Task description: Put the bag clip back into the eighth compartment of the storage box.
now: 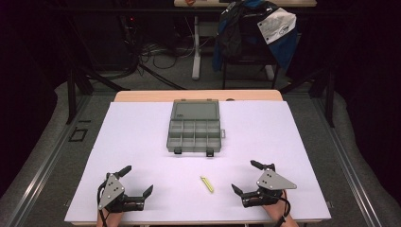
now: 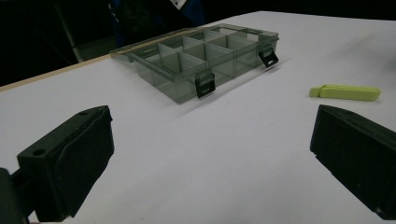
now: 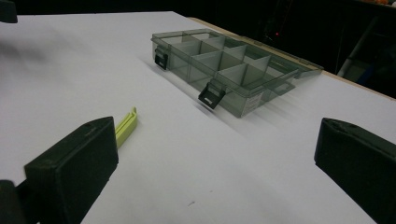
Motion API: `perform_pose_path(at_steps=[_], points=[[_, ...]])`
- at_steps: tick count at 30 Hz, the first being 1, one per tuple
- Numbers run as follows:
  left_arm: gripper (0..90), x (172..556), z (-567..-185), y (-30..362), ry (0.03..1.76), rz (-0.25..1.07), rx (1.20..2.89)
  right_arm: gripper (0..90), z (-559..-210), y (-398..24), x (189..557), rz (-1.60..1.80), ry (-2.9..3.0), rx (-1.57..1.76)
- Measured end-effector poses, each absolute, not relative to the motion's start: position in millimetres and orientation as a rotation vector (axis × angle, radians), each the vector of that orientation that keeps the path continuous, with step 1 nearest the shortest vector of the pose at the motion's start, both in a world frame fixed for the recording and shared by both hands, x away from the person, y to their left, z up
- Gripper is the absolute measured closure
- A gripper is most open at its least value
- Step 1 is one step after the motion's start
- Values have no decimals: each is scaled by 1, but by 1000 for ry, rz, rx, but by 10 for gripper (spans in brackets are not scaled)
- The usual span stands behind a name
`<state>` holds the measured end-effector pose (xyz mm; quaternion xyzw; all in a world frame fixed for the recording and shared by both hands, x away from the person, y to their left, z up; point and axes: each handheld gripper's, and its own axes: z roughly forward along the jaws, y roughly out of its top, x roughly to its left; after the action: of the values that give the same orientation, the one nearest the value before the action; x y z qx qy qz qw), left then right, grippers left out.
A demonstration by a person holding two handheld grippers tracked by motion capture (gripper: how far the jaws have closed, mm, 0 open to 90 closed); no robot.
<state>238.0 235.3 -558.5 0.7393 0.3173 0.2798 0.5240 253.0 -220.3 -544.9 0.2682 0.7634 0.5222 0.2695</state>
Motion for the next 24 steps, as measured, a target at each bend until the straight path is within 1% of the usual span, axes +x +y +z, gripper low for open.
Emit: perform_pose_path(at_steps=[24], points=[[0,240,-559,236,768,663,1776,0,-538,-184,269,1399,2205,750]])
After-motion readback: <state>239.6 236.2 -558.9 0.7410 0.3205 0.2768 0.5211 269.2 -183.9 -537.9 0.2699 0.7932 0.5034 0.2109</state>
